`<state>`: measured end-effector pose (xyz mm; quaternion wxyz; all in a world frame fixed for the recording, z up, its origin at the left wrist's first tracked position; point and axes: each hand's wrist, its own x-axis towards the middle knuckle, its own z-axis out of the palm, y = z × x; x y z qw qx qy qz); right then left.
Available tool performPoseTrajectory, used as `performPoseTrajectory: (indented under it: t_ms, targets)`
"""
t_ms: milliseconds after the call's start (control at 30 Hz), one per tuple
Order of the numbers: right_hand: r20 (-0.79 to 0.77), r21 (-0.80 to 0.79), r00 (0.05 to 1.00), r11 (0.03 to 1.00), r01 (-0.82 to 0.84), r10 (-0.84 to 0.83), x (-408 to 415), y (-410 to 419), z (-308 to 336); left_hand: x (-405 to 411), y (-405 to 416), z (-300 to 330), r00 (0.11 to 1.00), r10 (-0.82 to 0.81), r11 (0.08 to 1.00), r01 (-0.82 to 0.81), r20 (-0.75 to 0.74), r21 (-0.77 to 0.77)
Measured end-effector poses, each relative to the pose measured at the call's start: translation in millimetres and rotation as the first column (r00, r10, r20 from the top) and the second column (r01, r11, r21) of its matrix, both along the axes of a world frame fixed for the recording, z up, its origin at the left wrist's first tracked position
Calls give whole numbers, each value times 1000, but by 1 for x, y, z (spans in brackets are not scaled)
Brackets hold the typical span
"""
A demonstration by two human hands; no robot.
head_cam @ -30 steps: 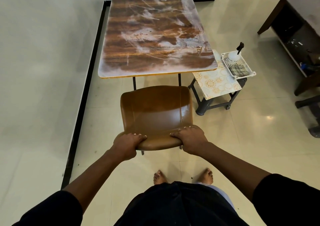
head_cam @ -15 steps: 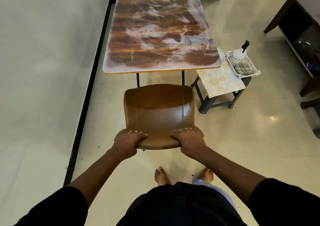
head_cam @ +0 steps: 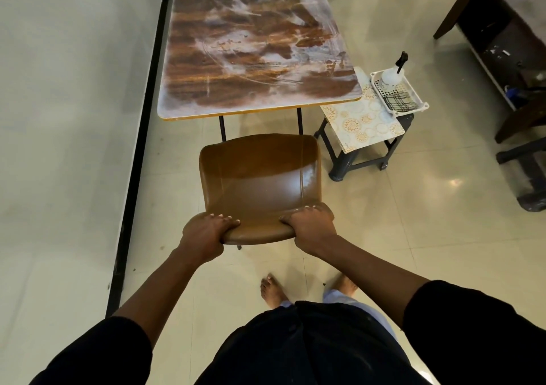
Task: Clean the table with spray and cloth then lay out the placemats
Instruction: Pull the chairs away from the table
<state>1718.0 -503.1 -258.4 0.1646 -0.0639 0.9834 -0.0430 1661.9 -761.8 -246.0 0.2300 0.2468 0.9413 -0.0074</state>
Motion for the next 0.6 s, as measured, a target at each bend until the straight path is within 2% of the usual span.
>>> performPoseTrajectory:
  t_ms: [400, 533, 600]
  targets:
    - [35, -86, 999, 996, -34, 37, 8, 14, 5, -1, 8, 7, 992, 25, 996, -14, 121, -90]
    - [88, -259, 994, 965, -39, 64, 8, 28, 14, -11, 25, 14, 965, 7, 987, 36, 262, -159]
    - [107, -348, 993, 937, -18, 58, 10, 41, 21, -14, 43, 22, 945, -34, 990, 77, 325, -122]
